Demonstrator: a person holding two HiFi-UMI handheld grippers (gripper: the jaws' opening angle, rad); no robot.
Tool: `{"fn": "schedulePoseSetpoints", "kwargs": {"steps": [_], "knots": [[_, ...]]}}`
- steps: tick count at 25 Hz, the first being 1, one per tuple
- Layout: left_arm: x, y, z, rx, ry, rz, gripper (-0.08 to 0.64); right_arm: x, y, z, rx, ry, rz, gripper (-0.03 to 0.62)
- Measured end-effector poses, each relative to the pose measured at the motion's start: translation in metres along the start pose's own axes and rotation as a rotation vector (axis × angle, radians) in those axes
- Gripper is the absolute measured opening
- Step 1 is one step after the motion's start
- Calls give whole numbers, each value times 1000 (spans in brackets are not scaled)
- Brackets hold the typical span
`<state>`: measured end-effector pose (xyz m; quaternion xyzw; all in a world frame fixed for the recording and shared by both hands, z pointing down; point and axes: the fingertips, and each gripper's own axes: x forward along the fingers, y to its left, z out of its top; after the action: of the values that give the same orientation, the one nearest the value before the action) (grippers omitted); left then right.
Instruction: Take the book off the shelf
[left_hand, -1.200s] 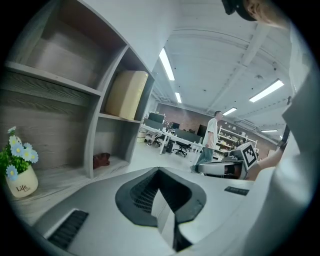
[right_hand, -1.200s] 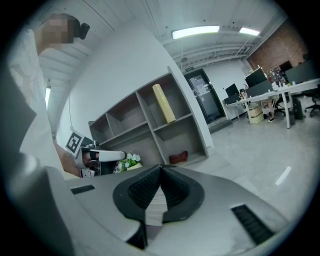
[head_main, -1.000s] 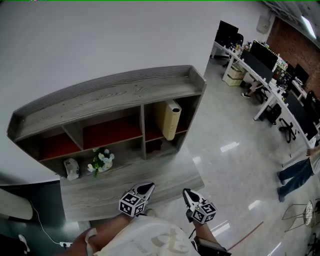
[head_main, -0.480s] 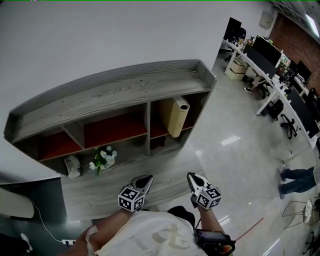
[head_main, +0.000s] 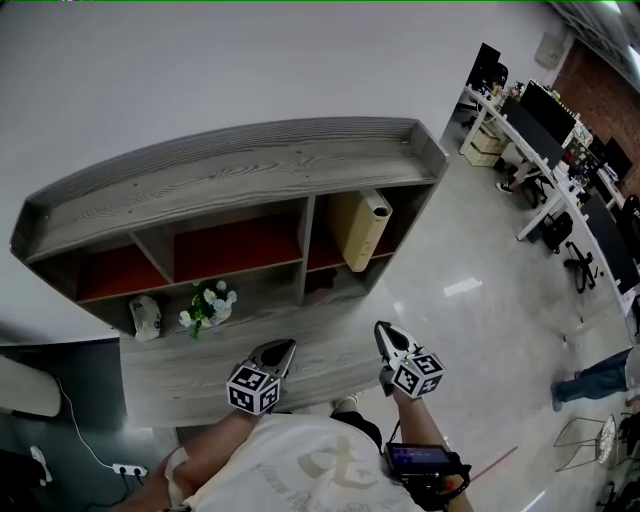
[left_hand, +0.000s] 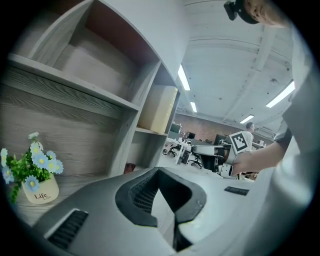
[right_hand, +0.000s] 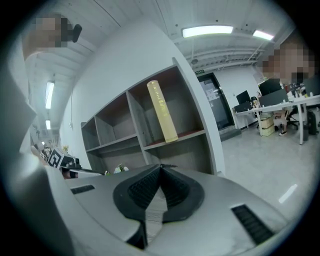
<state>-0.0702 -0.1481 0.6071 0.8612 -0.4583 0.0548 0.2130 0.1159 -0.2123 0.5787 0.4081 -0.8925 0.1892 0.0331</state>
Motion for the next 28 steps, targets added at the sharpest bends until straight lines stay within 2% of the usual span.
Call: {"fn": "schedulePoseSetpoints", "kwargs": {"steps": [13, 26, 27, 28], "knots": [[-8, 5, -10, -11, 10, 27, 0, 38, -17, 39, -84, -3, 41, 5], [-12, 17, -6, -19, -3, 46, 1, 59, -10, 111, -172, -120, 0, 5], [-12, 17, -6, -19, -3, 46, 2, 61, -9, 113, -174, -126, -2, 13], [-12, 17, -6, -20, -2, 46, 0, 64, -8, 115, -177, -126, -2, 57]]}}
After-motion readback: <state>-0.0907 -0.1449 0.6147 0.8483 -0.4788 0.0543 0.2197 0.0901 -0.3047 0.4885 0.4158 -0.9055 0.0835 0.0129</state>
